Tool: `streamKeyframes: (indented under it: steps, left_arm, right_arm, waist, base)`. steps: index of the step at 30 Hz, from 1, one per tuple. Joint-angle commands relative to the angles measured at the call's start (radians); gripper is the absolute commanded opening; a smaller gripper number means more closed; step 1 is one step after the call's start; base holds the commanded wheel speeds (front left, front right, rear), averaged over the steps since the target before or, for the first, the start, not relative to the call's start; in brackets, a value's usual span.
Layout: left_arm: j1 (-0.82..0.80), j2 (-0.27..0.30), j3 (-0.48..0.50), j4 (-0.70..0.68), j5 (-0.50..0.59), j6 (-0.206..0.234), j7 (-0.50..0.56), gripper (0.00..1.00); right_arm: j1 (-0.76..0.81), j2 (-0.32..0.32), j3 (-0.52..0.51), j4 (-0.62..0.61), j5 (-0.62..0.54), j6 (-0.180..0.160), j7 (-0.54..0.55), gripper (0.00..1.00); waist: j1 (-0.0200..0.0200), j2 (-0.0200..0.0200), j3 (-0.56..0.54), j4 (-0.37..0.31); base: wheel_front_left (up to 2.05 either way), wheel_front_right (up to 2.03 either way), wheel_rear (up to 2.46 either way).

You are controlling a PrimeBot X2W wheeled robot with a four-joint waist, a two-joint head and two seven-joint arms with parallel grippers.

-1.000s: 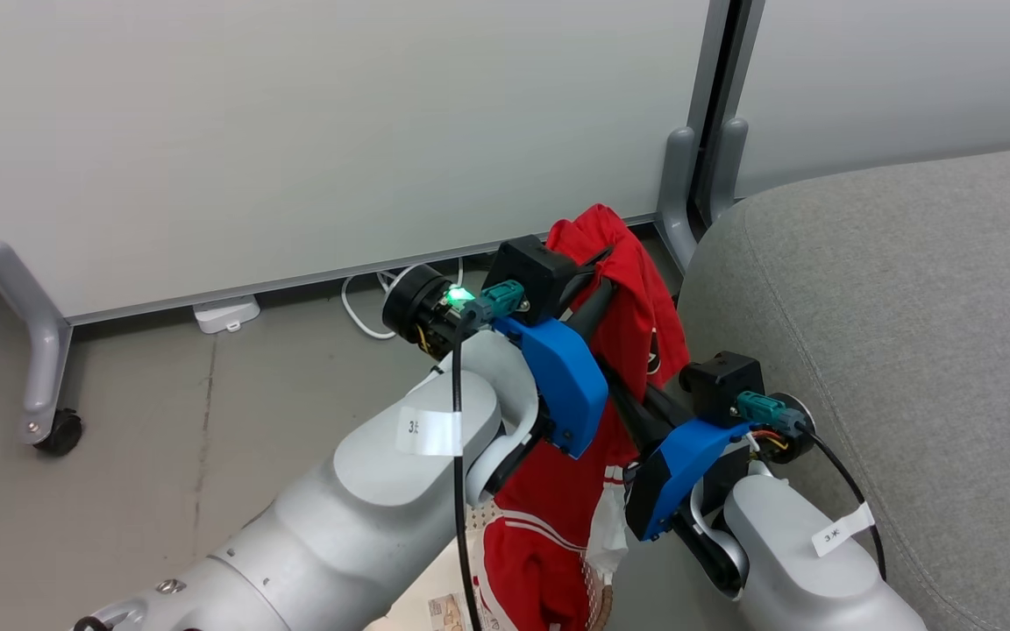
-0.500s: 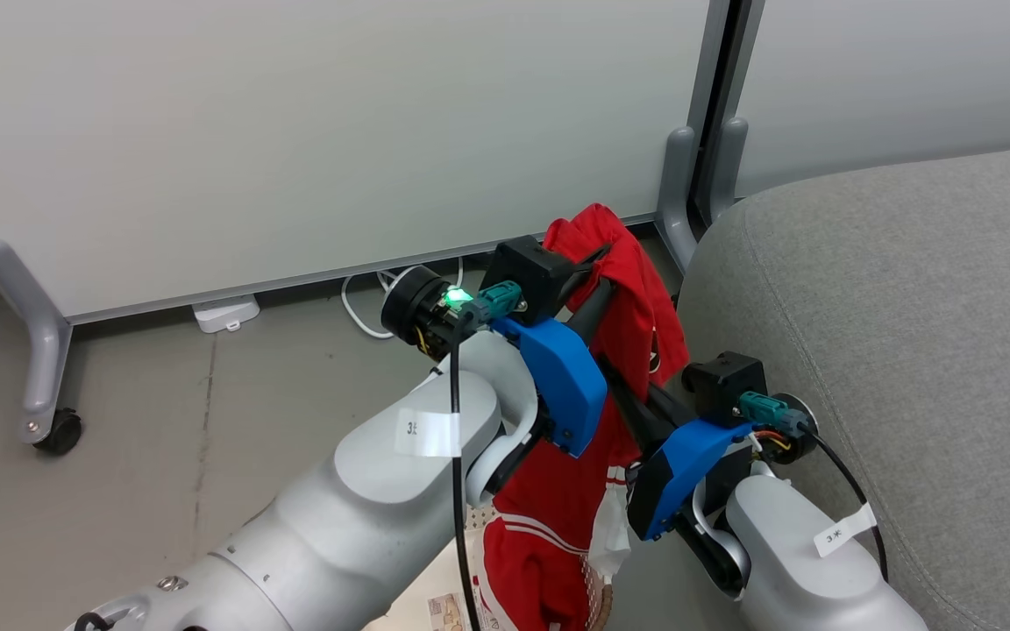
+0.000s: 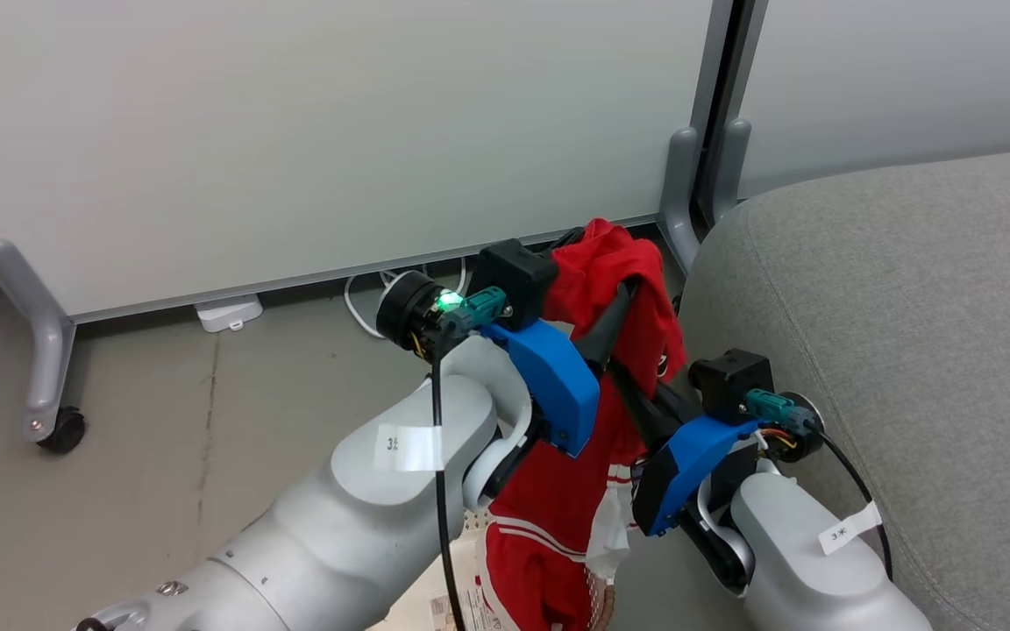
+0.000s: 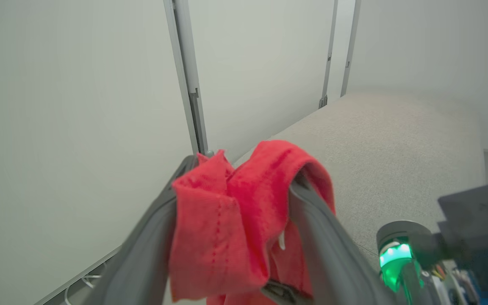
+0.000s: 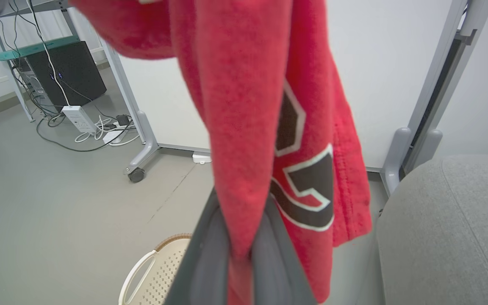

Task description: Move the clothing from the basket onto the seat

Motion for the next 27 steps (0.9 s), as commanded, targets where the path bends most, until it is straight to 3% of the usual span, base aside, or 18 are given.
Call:
streamKeyframes:
  steps: [1,10,18,27]
  left_arm:
    - [0.017,0.007,0.004,-0.002,0.01,0.0,-0.019,1.0]
    - [0.139,0.081,0.085,-0.094,0.084,0.003,-0.051,1.0]
    - [0.33,0.158,0.238,-0.251,0.241,-0.008,-0.051,1.0]
    - [0.545,0.174,0.444,-0.323,0.373,-0.038,-0.051,1.0]
  right_arm:
    - [0.006,-0.003,-0.008,-0.003,-0.009,0.0,-0.005,0.0]
    - [0.018,-0.003,-0.055,-0.021,-0.039,0.0,-0.005,0.0]
    - [0.027,-0.003,-0.084,-0.035,-0.057,0.0,-0.005,0.0]
    - [0.041,-0.003,-0.086,-0.053,-0.062,0.0,-0.005,0.0]
  waist:
    - [0.0,-0.0001,0.001,0.004]
    - [0.0,-0.0001,0.02,0.022]
    - [0.0,-0.0001,0.029,0.03]
    - [0.0,-0.0001,0.02,0.022]
  base:
    - [0.0,0.0,0.0]
    - [0.0,0.0,0.0]
    - [0.0,0.0,0.0]
    - [0.0,0.0,0.0]
